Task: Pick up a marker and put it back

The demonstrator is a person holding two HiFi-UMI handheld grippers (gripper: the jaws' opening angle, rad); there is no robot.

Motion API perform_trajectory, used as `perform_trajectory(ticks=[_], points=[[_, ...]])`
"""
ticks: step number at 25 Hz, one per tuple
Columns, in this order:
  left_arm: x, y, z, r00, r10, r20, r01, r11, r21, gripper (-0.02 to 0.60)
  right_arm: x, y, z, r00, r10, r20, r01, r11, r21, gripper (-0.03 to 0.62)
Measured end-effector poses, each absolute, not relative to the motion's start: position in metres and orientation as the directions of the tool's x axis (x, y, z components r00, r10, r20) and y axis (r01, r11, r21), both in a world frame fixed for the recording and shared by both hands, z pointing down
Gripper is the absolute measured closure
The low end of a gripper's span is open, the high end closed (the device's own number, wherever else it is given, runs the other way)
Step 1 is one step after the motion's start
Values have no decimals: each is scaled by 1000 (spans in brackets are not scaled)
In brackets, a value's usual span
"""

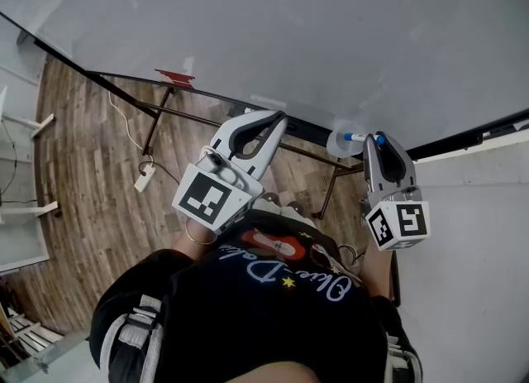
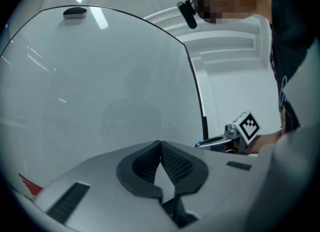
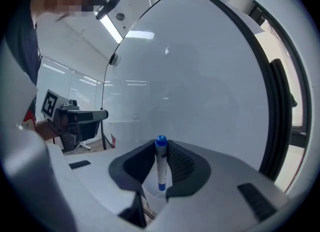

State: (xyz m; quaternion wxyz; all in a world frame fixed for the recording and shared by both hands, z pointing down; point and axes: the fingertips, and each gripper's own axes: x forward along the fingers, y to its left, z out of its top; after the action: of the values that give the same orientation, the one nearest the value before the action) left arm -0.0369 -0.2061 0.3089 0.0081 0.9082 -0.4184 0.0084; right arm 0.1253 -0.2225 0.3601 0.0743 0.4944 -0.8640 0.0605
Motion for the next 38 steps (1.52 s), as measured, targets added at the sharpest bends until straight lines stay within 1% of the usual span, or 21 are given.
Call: perform_trajectory(ticks=[13,19,29,38], points=[[-27,-208,308,662,-749,25,-749,-662,6,578,122,-225,396,-501,-819,281,-855,518,-13,522],[-22,-211,310,665,-746,28,-746,-665,8,578,119,-226,409,-498,-805,321,-845,534,29,522],[-20,-213,311,670,-742,29,-742,-670,8,578,109,-223,423,-513,-784,350,-829,558,34,522],[-19,-209,312,677,-736,30,-736,-676,12,578,106,-220,424,-509,-787,349,-827,560,55,519]])
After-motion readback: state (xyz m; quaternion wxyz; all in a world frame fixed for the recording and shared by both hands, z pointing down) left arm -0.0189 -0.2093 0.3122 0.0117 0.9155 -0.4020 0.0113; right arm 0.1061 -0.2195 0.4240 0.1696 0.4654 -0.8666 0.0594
